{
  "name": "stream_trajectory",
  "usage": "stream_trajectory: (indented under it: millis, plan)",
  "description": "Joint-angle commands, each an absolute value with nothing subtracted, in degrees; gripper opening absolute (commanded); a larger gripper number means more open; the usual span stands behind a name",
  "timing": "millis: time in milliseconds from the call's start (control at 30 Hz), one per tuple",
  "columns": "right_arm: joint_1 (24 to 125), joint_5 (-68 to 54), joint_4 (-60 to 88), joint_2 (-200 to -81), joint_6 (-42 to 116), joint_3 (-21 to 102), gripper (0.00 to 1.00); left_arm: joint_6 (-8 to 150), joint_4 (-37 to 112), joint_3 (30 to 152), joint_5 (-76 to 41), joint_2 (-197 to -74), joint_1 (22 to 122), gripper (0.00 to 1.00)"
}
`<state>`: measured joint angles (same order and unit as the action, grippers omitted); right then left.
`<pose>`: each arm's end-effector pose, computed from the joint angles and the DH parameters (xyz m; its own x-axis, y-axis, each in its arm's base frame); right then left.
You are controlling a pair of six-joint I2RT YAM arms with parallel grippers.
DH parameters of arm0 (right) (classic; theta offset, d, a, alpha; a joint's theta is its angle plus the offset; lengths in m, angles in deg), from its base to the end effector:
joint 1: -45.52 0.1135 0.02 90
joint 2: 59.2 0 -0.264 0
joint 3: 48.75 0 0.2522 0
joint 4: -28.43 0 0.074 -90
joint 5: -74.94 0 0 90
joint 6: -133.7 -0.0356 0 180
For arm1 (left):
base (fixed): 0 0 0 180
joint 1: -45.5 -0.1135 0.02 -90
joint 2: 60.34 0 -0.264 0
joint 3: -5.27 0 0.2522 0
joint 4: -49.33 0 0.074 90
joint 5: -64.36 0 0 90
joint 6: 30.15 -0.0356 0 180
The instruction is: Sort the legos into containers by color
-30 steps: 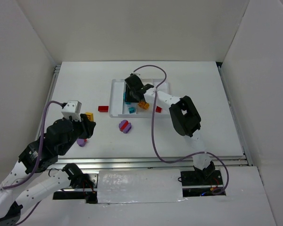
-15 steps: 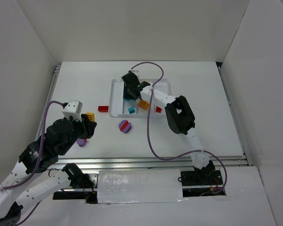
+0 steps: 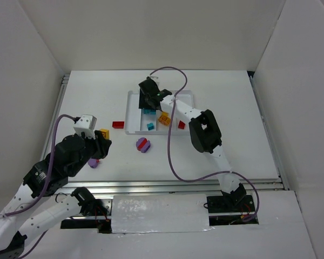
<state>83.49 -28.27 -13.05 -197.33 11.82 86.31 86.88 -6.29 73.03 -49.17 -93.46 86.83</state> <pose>0.4353 0.3294 0.2000 -0.7182 0.0917 -0.6898 -0.1075 0.9647 0.2402 0.0890 -0.0593 0.3629 -0.3874 -0.2141 -0.8967 0.1678 0.9400 -0.2970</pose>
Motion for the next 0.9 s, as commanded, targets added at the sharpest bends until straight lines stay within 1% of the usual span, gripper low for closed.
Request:
stream_trajectory:
  millis: [0,67,167,267,367,400,433,467,500,533,600,633,700,733,767,800,833,867]
  plan:
    - [83.13,-26.22,-13.80,-198.07,13.38,88.24,0.59,85.70,-3.27,73.00,-48.49,-93.82,86.37,0.00]
    - [83.13,-26.48,-14.07,-197.54,13.03,87.71,0.63,85.69,-3.36,73.08,-48.32,-94.17,86.29,0.00]
    - [83.31,-25.70,-10.75,-193.69,13.03,82.63,0.62,85.52,-3.19,73.00,-47.79,-94.44,86.11,0.01]
    - [83.39,-25.87,-9.68,-189.29,12.85,78.66,0.65,85.43,-3.01,73.17,-47.09,-94.88,85.76,0.01]
    - [84.01,-26.40,-7.66,-181.74,12.85,72.35,0.66,85.78,-2.66,73.35,-46.04,-95.40,85.41,0.01]
    - [84.27,-25.70,-6.26,-176.15,12.85,66.32,0.66,86.13,-2.48,73.52,-44.73,-95.49,85.15,0.00]
    - [84.45,-22.82,-4.59,-173.14,12.94,62.52,0.67,87.18,-2.31,73.78,-43.67,-95.58,85.06,0.00]
    - [84.80,-20.44,-0.84,-169.71,12.94,58.92,0.69,87.54,-1.26,73.87,-42.01,-95.93,84.88,0.00]
    - [84.89,-17.98,0.86,-163.15,12.94,51.83,0.70,88.06,-0.38,73.87,-37.55,-95.93,84.79,0.00]
    - [85.33,-13.26,4.27,-160.04,13.11,48.20,0.70,88.42,0.67,73.00,-34.72,-96.02,84.79,0.00]
    - [86.73,-10.15,6.75,-151.28,13.38,39.95,0.72,88.68,7.08,71.25,-28.05,-96.37,84.70,0.00]
    - [87.26,-7.09,7.98,-148.96,13.38,37.72,0.72,89.12,9.19,70.11,-21.92,-96.81,84.70,0.00]
    - [88.14,-2.34,8.69,-141.78,13.03,32.29,0.72,90.35,16.71,68.43,-15.48,-98.82,84.62,0.00]
    - [88.32,5.34,11.74,-139.38,12.68,29.99,0.72,90.44,19.29,67.03,-8.57,-100.22,84.70,0.00]
    - [88.32,9.51,13.95,-134.22,12.07,25.01,0.72,90.70,22.27,66.24,-4.68,-100.85,84.70,0.00]
    - [88.49,13.21,17.45,-131.56,9.71,22.52,0.72,91.57,27.61,65.53,-1.50,-101.38,84.88,0.00]
    - [88.58,15.85,22.88,-129.19,8.03,20.15,0.73,92.11,29.75,64.48,2.79,-102.08,84.97,0.00]
    - [89.54,19.01,25.02,-124.99,6.02,16.64,0.73,92.55,33.08,63.77,4.31,-102.35,85.05,0.00]
